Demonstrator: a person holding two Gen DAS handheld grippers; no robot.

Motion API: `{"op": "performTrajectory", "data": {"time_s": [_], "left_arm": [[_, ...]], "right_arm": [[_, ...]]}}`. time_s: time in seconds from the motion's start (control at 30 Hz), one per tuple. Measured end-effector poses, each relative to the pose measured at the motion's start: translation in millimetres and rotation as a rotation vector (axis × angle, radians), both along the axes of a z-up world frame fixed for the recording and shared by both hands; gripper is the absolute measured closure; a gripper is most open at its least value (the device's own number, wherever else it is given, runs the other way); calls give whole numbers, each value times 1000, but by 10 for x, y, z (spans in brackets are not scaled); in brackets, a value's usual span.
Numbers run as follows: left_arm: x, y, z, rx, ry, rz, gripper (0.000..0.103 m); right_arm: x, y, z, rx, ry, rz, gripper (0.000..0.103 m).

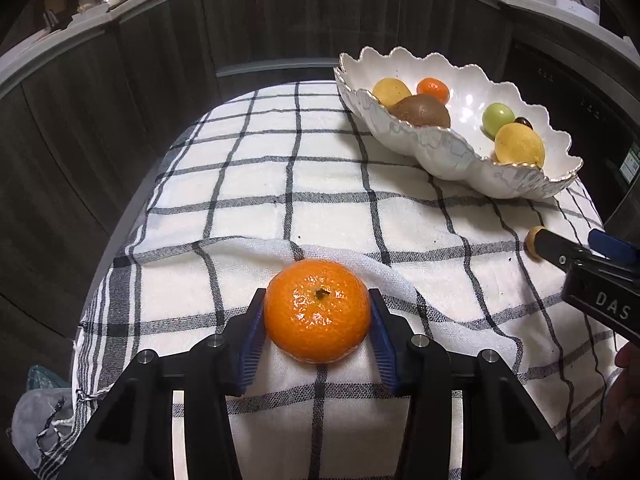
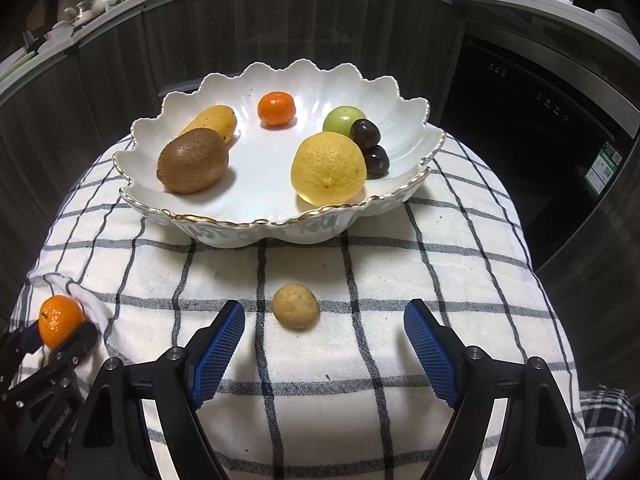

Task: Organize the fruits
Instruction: 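Grasp the small round brown fruit with the right tool, then carry the mandarin and brown fruit over the white bowl and open both tools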

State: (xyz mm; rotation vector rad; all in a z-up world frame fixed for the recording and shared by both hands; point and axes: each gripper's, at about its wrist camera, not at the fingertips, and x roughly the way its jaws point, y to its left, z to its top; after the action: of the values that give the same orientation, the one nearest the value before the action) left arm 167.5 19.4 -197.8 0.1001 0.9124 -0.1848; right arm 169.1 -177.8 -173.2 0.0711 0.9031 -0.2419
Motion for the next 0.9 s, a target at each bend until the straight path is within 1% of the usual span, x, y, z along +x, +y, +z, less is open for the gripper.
{"op": "performTrajectory", "data": {"time_s": [0.1,0.13,0.17,0.2,0.23,0.27,0.33,0.37,0.43,0.57,0.6,0.9], "left_arm": [[-6,25,36,-2,-18,7,56],[-1,28,42,-4,-20,7,56],[3,34,48,-8,-22,8,56],[9,41,51,-10,-22,10,56],[13,44,49,-12,-21,10,56],[18,48,47,-14,-20,10,56],[22,50,45,-16,-19,11,56],[23,53,46,-17,-19,11,56],[29,63,50,-18,-21,15,56],[47,66,47,-22,-21,19,56],[47,66,45,-23,-20,18,56],[40,59,167,-25,-35,21,56]], "right_arm": [[27,15,-23,7,-4,9,22],[37,18,-33,10,-6,11,24],[47,23,-45,14,-6,13,28],[65,28,-67,21,0,19,36],[76,33,-88,28,6,24,42],[92,39,-110,35,14,27,44],[112,42,-159,53,28,32,54],[117,45,-171,56,33,33,56],[131,53,-202,61,42,38,64],[161,74,-224,65,42,48,70],[170,79,-225,68,41,52,74],[122,116,-116,80,27,71,74]]}}
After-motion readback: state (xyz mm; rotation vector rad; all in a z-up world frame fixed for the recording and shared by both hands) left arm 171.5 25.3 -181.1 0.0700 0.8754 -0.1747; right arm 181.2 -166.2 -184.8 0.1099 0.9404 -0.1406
